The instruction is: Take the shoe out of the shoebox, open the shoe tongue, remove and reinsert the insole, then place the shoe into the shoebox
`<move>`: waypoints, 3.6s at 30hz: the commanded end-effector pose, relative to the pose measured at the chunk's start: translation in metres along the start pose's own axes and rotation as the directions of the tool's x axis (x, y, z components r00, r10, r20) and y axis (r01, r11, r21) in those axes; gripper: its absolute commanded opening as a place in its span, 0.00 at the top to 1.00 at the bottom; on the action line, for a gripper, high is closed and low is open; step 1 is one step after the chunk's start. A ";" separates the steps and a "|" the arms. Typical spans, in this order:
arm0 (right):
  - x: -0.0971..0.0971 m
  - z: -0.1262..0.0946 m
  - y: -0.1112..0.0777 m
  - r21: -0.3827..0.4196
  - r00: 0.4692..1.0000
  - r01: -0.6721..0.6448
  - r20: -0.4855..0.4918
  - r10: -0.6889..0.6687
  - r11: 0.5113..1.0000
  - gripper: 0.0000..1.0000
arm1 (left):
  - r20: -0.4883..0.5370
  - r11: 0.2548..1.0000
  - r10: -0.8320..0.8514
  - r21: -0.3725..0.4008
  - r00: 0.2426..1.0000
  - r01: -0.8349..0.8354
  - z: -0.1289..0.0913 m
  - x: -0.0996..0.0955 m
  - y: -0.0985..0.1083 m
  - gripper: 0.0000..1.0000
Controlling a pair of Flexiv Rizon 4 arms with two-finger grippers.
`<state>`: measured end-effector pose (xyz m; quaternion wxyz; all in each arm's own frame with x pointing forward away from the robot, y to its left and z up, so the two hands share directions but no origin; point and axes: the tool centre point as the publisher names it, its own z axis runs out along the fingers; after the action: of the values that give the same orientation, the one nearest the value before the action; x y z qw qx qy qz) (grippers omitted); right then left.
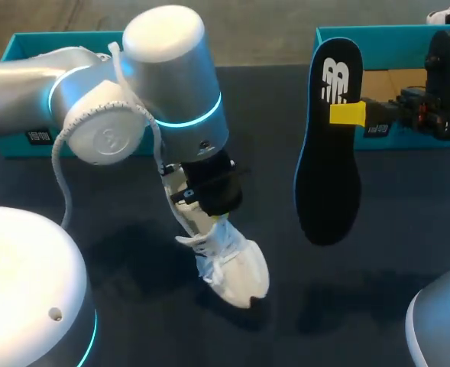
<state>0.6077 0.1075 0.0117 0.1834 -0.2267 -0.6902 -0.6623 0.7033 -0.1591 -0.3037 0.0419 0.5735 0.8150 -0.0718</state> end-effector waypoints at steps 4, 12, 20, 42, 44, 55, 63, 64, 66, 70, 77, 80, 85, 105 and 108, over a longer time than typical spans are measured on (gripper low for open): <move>-0.002 0.002 0.002 0.003 1.000 -0.001 -0.002 0.001 1.000 1.00 | -0.001 0.999 0.051 -0.006 0.999 -0.051 -0.005 0.004 -0.001 1.00; -0.002 0.002 0.002 0.003 1.000 -0.001 -0.002 0.001 1.000 1.00 | -0.020 0.989 0.143 0.039 0.990 -0.142 -0.003 0.002 -0.008 1.00; -0.002 0.002 0.002 0.003 1.000 -0.001 -0.002 0.001 1.000 1.00 | -0.009 0.935 0.348 0.082 0.937 -0.346 0.013 0.005 -0.043 1.00; -0.002 0.002 0.002 0.003 1.000 -0.001 -0.002 0.001 1.000 1.00 | -0.056 0.918 0.376 0.155 0.925 -0.364 0.047 0.007 -0.080 1.00; -0.002 0.002 0.002 0.003 1.000 -0.001 -0.002 0.001 1.000 1.00 | -0.058 0.919 0.374 0.161 0.926 -0.361 0.049 0.007 -0.082 1.00; -0.002 0.002 0.002 0.003 1.000 -0.001 -0.002 0.001 1.000 1.00 | -0.090 0.930 0.347 0.160 0.934 -0.330 0.062 0.007 -0.082 1.00; -0.002 0.002 0.002 0.003 1.000 -0.001 -0.002 0.001 1.000 1.00 | -0.104 0.938 0.328 0.156 0.939 -0.310 0.075 0.002 -0.077 1.00; -0.002 0.002 0.002 0.003 1.000 -0.001 -0.002 0.001 1.000 1.00 | -0.106 0.939 0.325 0.155 0.940 -0.307 0.077 0.002 -0.076 1.00; -0.002 0.002 0.002 0.003 1.000 -0.001 -0.002 0.001 1.000 1.00 | -0.106 0.939 0.326 0.157 0.940 -0.307 0.079 0.001 -0.076 1.00; -0.002 0.002 0.002 0.003 1.000 -0.001 -0.002 0.001 1.000 1.00 | -0.100 0.935 0.334 0.158 0.937 -0.316 0.084 -0.002 -0.076 1.00; -0.002 0.002 0.002 0.003 1.000 -0.001 -0.002 0.001 1.000 1.00 | -0.056 0.916 0.387 0.139 0.920 -0.377 0.084 -0.008 -0.079 1.00; -0.002 0.002 0.002 0.003 1.000 -0.001 -0.002 0.001 1.000 1.00 | -0.043 0.908 0.406 0.134 0.913 -0.397 0.083 -0.009 -0.080 1.00; -0.002 0.002 0.002 0.003 1.000 -0.001 -0.002 0.001 1.000 1.00 | -0.043 0.906 0.410 0.135 0.911 -0.401 0.083 -0.010 -0.081 1.00; -0.002 0.002 0.002 0.003 1.000 -0.001 -0.002 0.001 1.000 1.00 | 0.034 0.902 0.419 0.098 0.907 -0.420 0.074 -0.019 -0.070 0.00; -0.002 0.002 0.002 0.003 1.000 -0.001 -0.002 0.001 1.000 1.00 | 0.068 0.909 0.404 0.080 0.912 -0.409 0.064 -0.020 -0.067 0.00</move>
<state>0.6077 0.1076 0.0117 0.1834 -0.2267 -0.6902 -0.6623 0.6472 -0.2248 -0.3687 0.0362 0.7321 0.6716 -0.1079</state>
